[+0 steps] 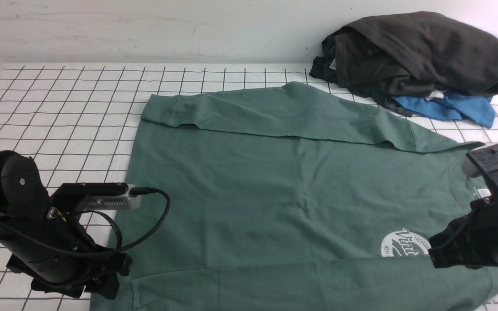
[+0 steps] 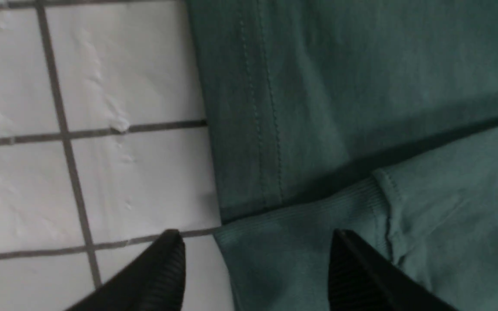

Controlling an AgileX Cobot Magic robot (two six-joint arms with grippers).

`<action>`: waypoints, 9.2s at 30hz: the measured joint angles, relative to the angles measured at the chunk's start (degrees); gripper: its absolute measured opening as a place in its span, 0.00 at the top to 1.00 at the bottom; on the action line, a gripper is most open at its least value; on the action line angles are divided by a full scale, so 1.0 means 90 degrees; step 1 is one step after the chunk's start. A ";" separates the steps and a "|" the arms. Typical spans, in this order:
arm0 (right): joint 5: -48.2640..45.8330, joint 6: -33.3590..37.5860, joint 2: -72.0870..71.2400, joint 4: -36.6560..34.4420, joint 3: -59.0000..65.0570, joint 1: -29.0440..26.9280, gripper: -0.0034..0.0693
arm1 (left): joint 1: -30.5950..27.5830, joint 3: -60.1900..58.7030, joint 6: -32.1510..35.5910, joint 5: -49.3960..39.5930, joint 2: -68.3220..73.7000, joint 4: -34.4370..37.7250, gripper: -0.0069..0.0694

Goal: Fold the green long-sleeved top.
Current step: Use the left arm to clamp the cuff closest to it, then use the left arm to drag and place the cuff at the centered position on the left edge of the fabric, then use the left arm to clamp the cuff farthest from it, then use the left arm to drag and drop the cuff onto the cuff closest to the left arm, then use both arms simultaneously to clamp the lower edge of the clothing fabric, then use both arms to drag the lower edge of the fabric forward and fold it over the upper edge, then use the right arm to clamp the right edge of the fabric

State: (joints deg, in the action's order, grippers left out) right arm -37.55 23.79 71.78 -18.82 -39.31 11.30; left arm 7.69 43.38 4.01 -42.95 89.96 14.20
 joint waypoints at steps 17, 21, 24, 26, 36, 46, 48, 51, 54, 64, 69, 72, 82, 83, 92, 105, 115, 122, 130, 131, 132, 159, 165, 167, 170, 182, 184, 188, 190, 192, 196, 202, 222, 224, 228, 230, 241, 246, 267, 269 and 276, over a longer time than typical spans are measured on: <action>0.0083 0.0024 0.0000 -0.0156 0.0000 0.0000 0.97 | 0.0005 0.0012 0.0123 -0.0236 -0.0517 -0.0146 0.92; 0.0083 0.0024 0.0000 -0.0156 0.0000 0.0000 0.97 | 0.0005 0.0133 0.0251 -0.0289 -0.0819 -0.0132 0.92; 0.0105 0.0024 0.0000 -0.0156 0.0000 0.0000 0.97 | 0.0005 0.0654 0.0517 -0.0338 -0.0996 -0.0112 0.92; 0.0127 0.0024 0.0000 -0.0156 0.0000 0.0000 0.97 | 0.0005 0.1196 0.0628 -0.0332 -0.1006 -0.0100 0.92; 0.0128 0.0024 0.0000 -0.0156 0.0000 0.0000 0.97 | 0.0005 0.3074 0.0807 -0.0094 0.0179 -0.0468 0.92; 0.0180 0.0024 0.0000 -0.0158 0.0000 0.0000 0.97 | 0.0005 0.5325 0.0539 -0.0174 0.2640 -0.0647 0.62; 0.0229 0.0034 0.0000 -0.0163 0.0000 0.0000 0.97 | 0.0005 0.6107 0.0395 -0.0288 0.3083 -0.0773 0.48; 0.0250 0.0042 0.0000 -0.0163 0.0000 0.0000 0.97 | 0.0005 0.7172 0.0104 -0.0380 0.3773 -0.0978 0.33; 0.0250 0.0042 0.0000 -0.0163 0.0000 0.0000 0.97 | 0.0005 0.8491 -0.0445 -0.0392 0.4804 -0.1243 0.24; 0.0250 0.0047 0.0000 -0.0163 0.0000 0.0000 0.97 | 0.0005 1.0664 -0.1066 -0.0518 0.6708 -0.1814 0.34; 0.0276 0.0047 0.0000 -0.0179 0.0000 0.0000 0.97 | 0.0012 1.0797 -0.1300 -0.0531 0.6806 -0.2023 0.64; 0.0284 0.0055 0.0000 -0.0179 0.0000 0.0000 0.97 | 0.0037 1.0825 -0.1293 -0.0655 0.6730 -0.2184 0.87; 0.0158 0.0169 0.0000 -0.0172 0.0000 0.0000 0.97 | 0.0270 1.1421 -0.0875 -0.2916 0.5663 -0.2581 0.91; 0.0150 0.0176 0.0000 -0.0172 0.0000 0.0000 0.97 | 0.0270 1.1382 -0.0836 -0.3007 0.5531 -0.2573 0.91; -0.0111 0.0210 -0.0007 -0.0100 0.0000 0.0000 0.97 | 0.0325 0.9820 -0.0690 -0.3114 0.4656 -0.2209 0.91; -0.0031 0.0210 -0.0251 -0.0057 0.0000 0.0000 0.97 | 0.0493 0.5586 -0.0891 -0.2826 0.2613 -0.2310 0.90; 0.0107 0.0306 -0.0251 -0.0185 0.0000 0.0000 0.97 | 0.0493 0.5048 -0.0760 -0.2660 0.2531 -0.2320 0.61; -0.0211 0.0511 -0.0251 -0.0342 0.0000 0.0000 0.97 | 0.0610 0.3920 0.0065 -0.2872 0.1356 -0.1238 0.25; -0.0510 0.1612 -0.0251 -0.1098 0.0000 0.0274 0.97 | 0.2087 0.0912 0.2857 -0.1824 -0.0050 -0.1008 0.21; -0.0560 0.1809 -0.0251 -0.1142 0.0000 0.0419 0.97 | 0.2329 0.0549 0.3363 -0.1585 -0.0120 -0.1103 0.21; -0.0584 0.1899 -0.0251 -0.1158 0.0000 0.0520 0.97 | 0.2505 0.0281 0.3611 -0.1412 -0.0143 -0.1212 0.21; -0.0910 0.2411 -0.0890 -0.0293 0.0000 0.0883 0.95 | 0.2957 -0.0644 0.2192 -0.0238 -0.1397 -0.1942 0.92; -0.0988 0.1237 0.0239 0.2776 0.0000 0.0883 0.72 | 0.2957 -0.0631 0.1328 -0.0238 -0.1654 -0.1976 0.92; -0.0975 0.0759 0.0635 0.3648 0.0000 0.0883 0.63 | 0.2957 -0.0631 0.1251 -0.0238 -0.1662 -0.1976 0.92; -0.0914 -0.0211 0.1275 0.5039 -0.0022 0.0883 0.50 | 0.2957 -0.0631 0.1155 -0.0263 -0.1661 -0.1969 0.92; -0.0718 -0.2061 0.2663 0.7047 -0.0169 0.0890 0.43 | 0.2957 -0.0631 0.1114 -0.0402 -0.1886 -0.1957 0.92; -0.0718 -0.2225 0.2648 0.7038 -0.0169 0.0914 0.57 | 0.2957 -0.0631 0.1101 -0.0402 -0.1914 -0.1957 0.92; -0.0387 -0.2436 0.2500 0.7032 -0.0162 0.0920 0.84 | 0.2957 -0.0559 0.0667 -0.0423 -0.1914 -0.1969 0.92; -0.0335 -0.2567 0.2252 0.7032 -0.0185 0.0920 0.92 | 0.2957 -0.0442 0.0336 -0.0437 -0.1914 -0.2038 0.92; -0.0327 -0.2753 0.1886 0.7032 -0.0264 0.0920 0.95 | 0.2957 -0.0211 -0.0168 -0.0456 -0.1914 -0.2277 0.92; -0.0307 -0.3341 0.1466 0.6985 -0.0588 0.0863 0.95 | 0.2910 0.0400 -0.1185 -0.0506 -0.1887 -0.3178 0.92; 0.0284 -0.3703 0.1803 0.6495 -0.1878 0.0335 0.95 | 0.2111 0.2044 -0.2235 -0.0155 -0.1192 -0.4636 0.92; -0.0501 -0.3727 0.6184 0.6087 -0.7011 -0.0072 0.75 | 0.0434 0.8272 -0.2345 -0.0376 0.4641 -0.4928 0.56; -0.1062 -0.3649 0.6154 0.5690 -0.7407 -0.0059 0.68 | 0.0421 0.8764 -0.2310 -0.0945 0.4817 -0.4920 0.41; -0.1866 -0.2520 0.5984 0.4272 -0.7941 0.0077 0.65 | 0.0512 0.9287 -0.1740 -0.1626 0.4731 -0.4467 0.31; -0.2116 -0.1671 0.5936 0.3323 -0.7991 0.0134 0.67 | 0.0553 0.9351 -0.1385 -0.1891 0.4684 -0.4072 0.31; -0.1106 0.1541 0.7245 -0.0618 -0.8151 0.0287 0.97 | 0.0902 0.9383 0.0838 -0.3053 0.5507 -0.0743 0.76; 0.0546 0.0701 0.7668 -0.0560 -0.8663 0.0265 0.97 | 0.1009 0.9390 0.0894 -0.3053 0.5544 -0.0798 0.91; -0.3585 0.0566 0.7592 -0.1954 -1.0750 -0.0528 0.97 | 0.0948 0.9448 0.0901 -0.3102 0.4261 -0.0757 0.92; -0.3383 0.0879 0.7851 -0.2190 -1.0750 -0.0240 0.97 | 0.0983 0.9427 0.0902 -0.3102 0.4426 -0.0635 0.92; -0.1945 0.1471 0.8739 -0.1883 -1.0750 0.0721 0.97 | 0.1048 0.9379 0.0976 -0.3102 0.4759 -0.0573 0.92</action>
State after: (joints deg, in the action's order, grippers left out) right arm -55.06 37.04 150.43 -35.77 -136.06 17.79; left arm 17.12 127.79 12.79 -70.87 132.79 9.05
